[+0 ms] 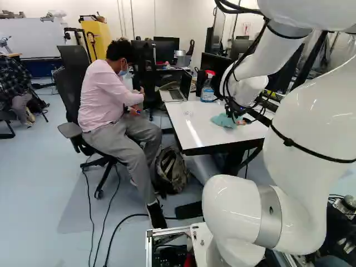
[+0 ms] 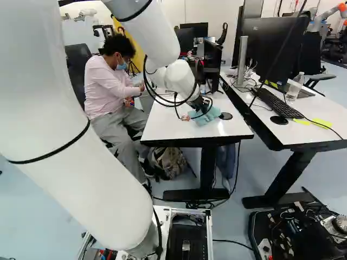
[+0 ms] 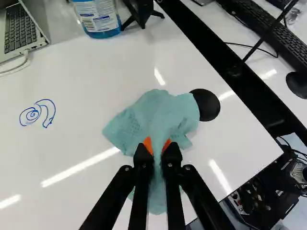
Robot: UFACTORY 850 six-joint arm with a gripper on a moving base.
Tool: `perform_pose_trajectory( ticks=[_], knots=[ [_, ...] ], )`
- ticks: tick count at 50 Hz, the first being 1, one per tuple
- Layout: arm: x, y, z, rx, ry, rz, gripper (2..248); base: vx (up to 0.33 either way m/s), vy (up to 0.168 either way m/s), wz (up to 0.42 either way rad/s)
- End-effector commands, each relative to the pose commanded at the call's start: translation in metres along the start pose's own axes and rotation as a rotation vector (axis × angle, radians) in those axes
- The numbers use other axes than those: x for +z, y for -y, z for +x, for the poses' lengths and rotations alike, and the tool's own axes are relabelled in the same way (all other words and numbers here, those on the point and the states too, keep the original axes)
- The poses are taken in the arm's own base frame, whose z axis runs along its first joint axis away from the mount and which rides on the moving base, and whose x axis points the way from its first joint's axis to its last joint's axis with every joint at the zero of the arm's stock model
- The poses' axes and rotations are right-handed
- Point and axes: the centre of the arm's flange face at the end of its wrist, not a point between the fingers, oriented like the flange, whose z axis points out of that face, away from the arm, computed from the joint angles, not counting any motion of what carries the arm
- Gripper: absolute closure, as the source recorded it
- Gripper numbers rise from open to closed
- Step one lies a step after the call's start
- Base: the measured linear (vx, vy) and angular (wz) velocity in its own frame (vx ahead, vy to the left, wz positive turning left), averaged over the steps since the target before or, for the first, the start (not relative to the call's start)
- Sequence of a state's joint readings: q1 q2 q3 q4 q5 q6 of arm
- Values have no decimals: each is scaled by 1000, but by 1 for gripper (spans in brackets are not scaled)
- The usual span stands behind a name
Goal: Clean the table with the green towel
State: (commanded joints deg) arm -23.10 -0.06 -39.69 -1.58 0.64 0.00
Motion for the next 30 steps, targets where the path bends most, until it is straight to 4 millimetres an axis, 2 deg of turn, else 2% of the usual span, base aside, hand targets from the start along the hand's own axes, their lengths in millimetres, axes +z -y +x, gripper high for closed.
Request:
perform_pose_trajectory(
  ticks=[16,30],
  knots=[
    [0,27,1,-47,-1,40,213,0,0,0],
    [10,48,17,-75,-33,69,213,0,0,0]
  ],
)
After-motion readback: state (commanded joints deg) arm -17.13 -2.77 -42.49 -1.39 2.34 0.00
